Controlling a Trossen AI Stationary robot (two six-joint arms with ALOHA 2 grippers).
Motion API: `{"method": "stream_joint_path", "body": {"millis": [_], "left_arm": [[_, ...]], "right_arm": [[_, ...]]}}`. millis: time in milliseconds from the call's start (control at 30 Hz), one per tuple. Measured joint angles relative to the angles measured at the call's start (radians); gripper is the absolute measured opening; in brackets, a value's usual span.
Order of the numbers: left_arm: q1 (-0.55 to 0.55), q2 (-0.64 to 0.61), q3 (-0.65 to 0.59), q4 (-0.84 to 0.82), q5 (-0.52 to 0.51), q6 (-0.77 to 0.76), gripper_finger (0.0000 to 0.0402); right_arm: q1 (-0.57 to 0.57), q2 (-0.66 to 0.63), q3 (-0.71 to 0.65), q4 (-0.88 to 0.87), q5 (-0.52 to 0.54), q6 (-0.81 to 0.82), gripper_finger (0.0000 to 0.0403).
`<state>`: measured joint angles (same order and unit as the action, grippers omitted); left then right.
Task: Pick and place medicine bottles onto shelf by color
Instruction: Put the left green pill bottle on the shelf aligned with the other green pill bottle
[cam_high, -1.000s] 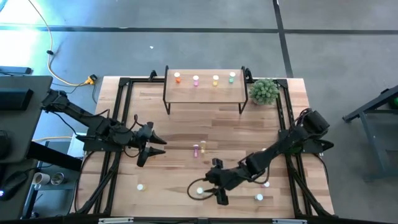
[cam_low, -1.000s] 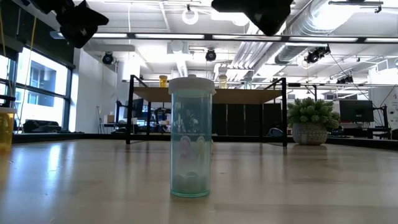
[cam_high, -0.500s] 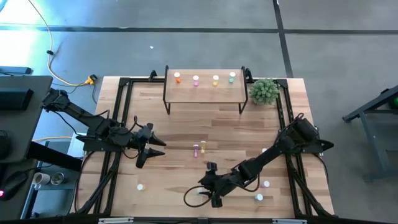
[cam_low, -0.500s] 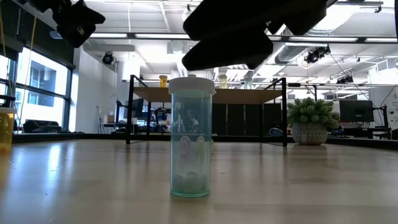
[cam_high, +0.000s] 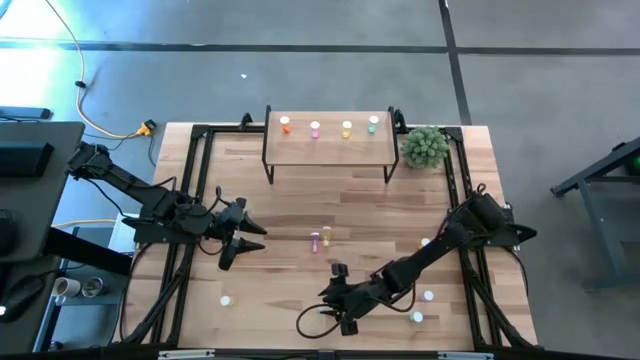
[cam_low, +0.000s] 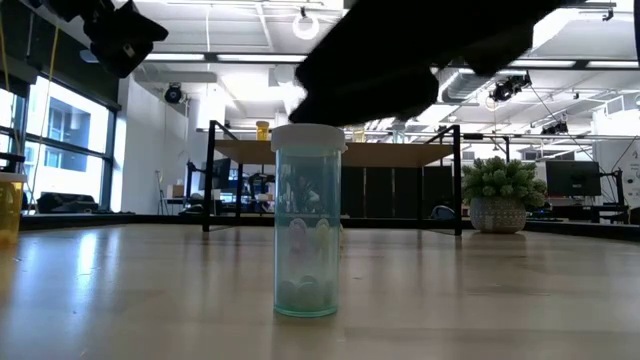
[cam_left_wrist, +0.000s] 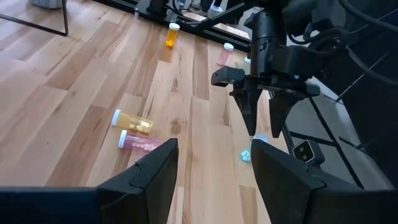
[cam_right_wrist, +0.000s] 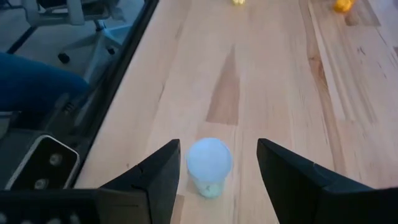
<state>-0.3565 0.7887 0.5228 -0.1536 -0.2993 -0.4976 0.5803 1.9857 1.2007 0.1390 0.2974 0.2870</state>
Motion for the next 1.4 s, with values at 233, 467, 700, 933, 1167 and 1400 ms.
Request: {"method": "stream_joint_path", "body": {"millis": [233,467,700,933,1167,1400], "left_arm": [[0.000,0.000,0.000,-0.008,-0.003,-0.023,0.0193],[0.000,0.000,0.000,-0.008,-0.003,-0.037,0.0193],[0.000,0.000,0.000,-0.008,-0.003,-0.050,0.0193],[0.000,0.000,0.000,-0.008,-0.003,-0.050,0.0193],[0.000,0.000,0.000,-0.008,-0.003,-0.050,0.0193],[0.000,0.000,0.000,-0.008,-0.003,-0.050,0.0193]], "right_arm": [[0.003,0.008,0.000,0.001,0.002,-0.001,0.0204],[0.005,0.036,0.000,0.041,-0.020,0.000,0.0204],[0.008,0.045,0.000,0.055,-0.013,0.000,0.0204],[0.007,0.064,0.000,0.064,-0.012,0.004,0.0180],[0.008,0.065,0.000,0.071,-0.012,0.007,0.0140],[0.008,0.065,0.000,0.071,-0.012,0.001,0.0095]]}}
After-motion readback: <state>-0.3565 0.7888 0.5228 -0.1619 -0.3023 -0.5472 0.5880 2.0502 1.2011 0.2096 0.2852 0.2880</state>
